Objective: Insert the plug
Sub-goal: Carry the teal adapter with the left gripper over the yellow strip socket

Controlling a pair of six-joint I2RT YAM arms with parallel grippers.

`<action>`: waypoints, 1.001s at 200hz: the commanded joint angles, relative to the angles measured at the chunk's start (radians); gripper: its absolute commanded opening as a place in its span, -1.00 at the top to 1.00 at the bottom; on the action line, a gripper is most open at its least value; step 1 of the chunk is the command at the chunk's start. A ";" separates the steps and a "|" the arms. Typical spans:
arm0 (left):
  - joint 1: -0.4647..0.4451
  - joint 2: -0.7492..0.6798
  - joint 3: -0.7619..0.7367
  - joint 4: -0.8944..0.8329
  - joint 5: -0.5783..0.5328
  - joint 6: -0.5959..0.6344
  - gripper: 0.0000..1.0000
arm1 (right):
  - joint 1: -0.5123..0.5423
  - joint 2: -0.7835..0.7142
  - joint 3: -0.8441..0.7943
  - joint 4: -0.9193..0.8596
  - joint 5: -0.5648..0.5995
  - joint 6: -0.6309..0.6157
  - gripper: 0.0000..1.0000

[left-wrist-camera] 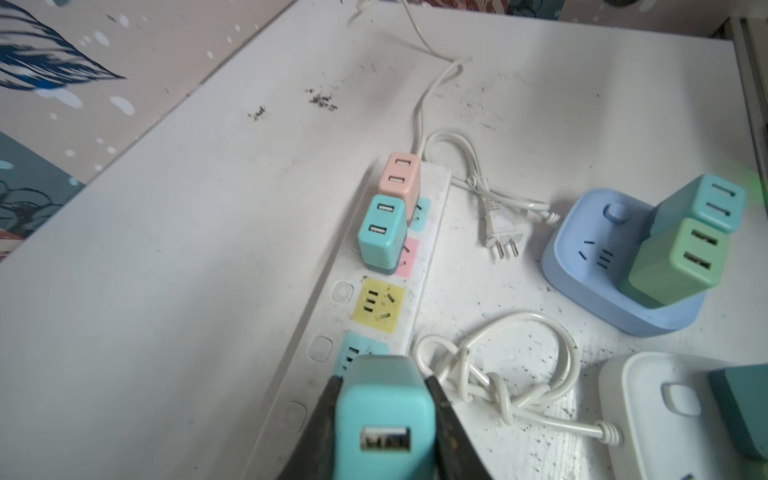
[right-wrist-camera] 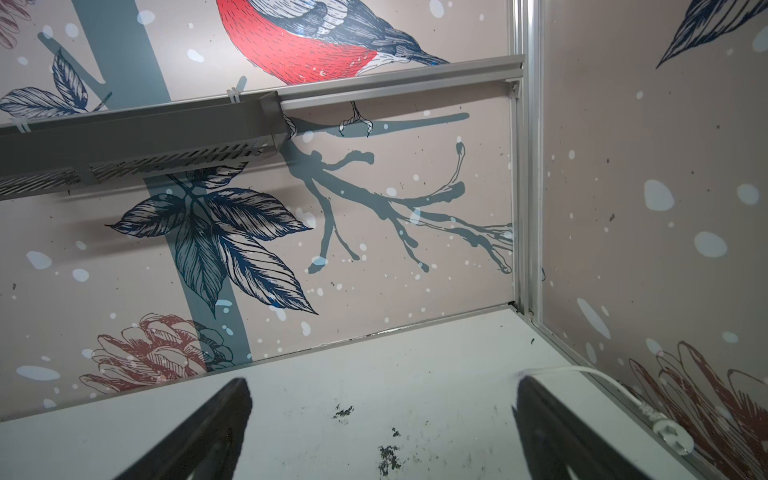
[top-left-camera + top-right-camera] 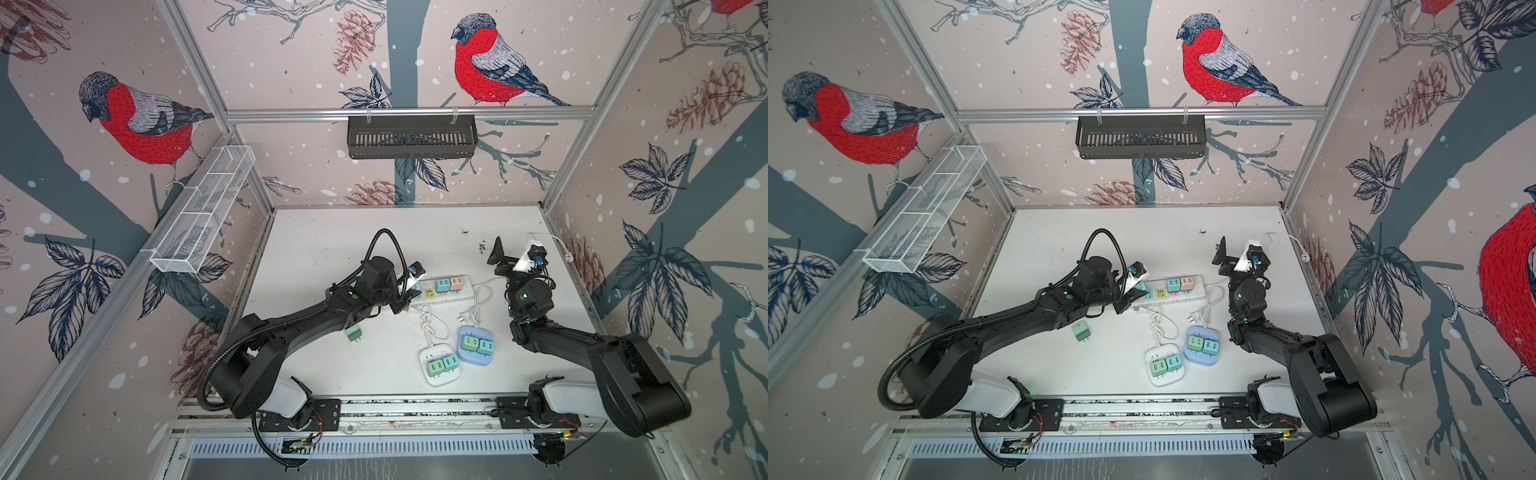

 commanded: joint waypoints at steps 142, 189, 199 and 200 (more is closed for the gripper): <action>0.015 0.254 0.295 -0.225 0.040 0.213 1.00 | -0.074 0.066 0.025 -0.010 -0.053 0.091 -0.99; 0.014 0.366 0.422 -0.309 0.080 0.243 1.00 | -0.084 0.074 0.025 -0.011 -0.056 0.097 -0.99; 0.014 0.375 0.428 -0.306 0.088 0.244 1.00 | -0.086 0.073 0.025 -0.012 -0.060 0.100 -0.99; 0.014 0.375 0.427 -0.305 0.088 0.243 1.00 | -0.086 0.073 0.025 -0.012 -0.060 0.100 -0.99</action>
